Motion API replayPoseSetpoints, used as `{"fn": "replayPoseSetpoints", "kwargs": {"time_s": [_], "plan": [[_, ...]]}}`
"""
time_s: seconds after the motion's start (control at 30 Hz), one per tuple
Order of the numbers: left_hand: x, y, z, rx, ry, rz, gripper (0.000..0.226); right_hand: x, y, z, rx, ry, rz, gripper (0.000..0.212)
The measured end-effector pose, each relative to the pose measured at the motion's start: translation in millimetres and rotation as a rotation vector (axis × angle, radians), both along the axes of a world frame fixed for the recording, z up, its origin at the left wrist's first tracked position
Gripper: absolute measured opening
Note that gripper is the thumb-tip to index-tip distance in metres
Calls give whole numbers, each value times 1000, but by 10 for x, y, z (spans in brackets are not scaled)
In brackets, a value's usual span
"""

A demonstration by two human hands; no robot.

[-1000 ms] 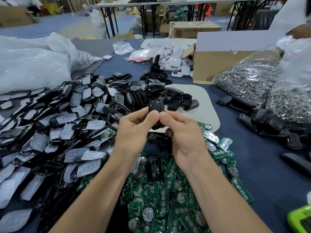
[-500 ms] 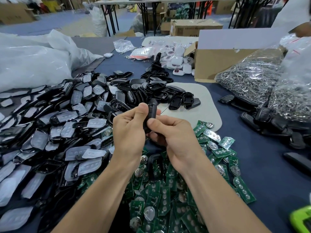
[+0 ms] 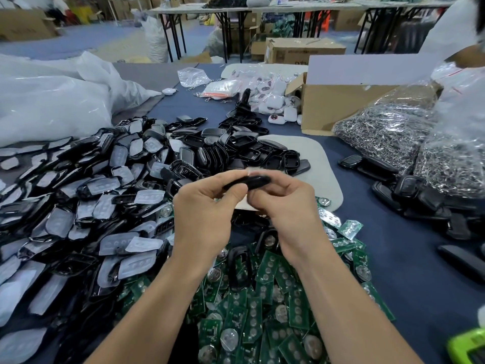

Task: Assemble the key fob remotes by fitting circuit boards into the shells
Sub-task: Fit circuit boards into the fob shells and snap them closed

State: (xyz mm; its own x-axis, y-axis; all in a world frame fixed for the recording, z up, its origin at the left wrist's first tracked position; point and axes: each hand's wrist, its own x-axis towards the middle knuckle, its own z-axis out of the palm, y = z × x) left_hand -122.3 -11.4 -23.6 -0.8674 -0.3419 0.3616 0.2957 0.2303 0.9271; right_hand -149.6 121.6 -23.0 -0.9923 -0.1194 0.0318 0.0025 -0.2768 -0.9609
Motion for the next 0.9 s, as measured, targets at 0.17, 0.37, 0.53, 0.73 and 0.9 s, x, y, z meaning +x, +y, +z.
{"fn": "replayPoseSetpoints", "kwargs": {"time_s": [0.17, 0.37, 0.53, 0.73, 0.9], "plan": [[34, -9, 28, -98, 14, -2, 47, -29, 75, 26, -10, 58, -26, 29], [-2, 3, 79, 134, 11, -143, 38, -15, 85, 43, -170, 14, 106, 19], [13, 56, 35, 162, 25, -192, 23, 8, -20, 39, -184, 61, 69, 15], [-28, 87, -55, 232, 18, -177, 13, 46, -113, -15, -218, 41, 10, 9], [-47, 62, -13, 208, 27, -148, 22, 10, -62, -11, -231, 10, 54, 11]]}}
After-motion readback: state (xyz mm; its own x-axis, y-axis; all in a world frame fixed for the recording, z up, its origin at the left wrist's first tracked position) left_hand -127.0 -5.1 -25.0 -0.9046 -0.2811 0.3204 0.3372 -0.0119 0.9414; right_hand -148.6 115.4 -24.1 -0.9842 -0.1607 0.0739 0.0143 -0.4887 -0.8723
